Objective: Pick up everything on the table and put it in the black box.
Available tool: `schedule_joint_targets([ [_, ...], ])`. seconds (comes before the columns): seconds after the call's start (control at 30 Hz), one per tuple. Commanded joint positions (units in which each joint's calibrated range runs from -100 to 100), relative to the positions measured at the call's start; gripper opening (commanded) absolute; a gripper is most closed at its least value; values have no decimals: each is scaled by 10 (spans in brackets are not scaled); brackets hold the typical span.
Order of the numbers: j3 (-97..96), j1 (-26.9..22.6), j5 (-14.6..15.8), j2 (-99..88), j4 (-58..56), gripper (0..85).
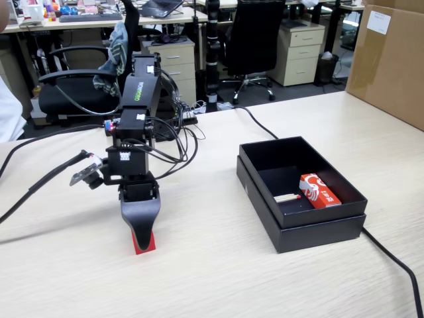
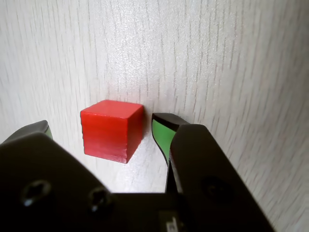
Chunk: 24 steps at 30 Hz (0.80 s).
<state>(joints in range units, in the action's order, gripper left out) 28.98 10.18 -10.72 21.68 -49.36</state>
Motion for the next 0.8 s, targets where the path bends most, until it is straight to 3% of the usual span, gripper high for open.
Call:
schedule_joint_targets([
  [0.0, 37, -1, -5, -11, -21, 420],
  [0.17, 42, 0, -4, -9, -24, 257],
  [0.47, 45, 1, -5, -1, -26, 254],
  [0.5, 47, 2, -5, -1, -29, 202],
  [0.53, 56, 3, -3, -1, -29, 74],
  [0.57, 58, 3, -3, -1, -29, 41],
  [0.77, 56, 3, -2, -4, -58, 9],
])
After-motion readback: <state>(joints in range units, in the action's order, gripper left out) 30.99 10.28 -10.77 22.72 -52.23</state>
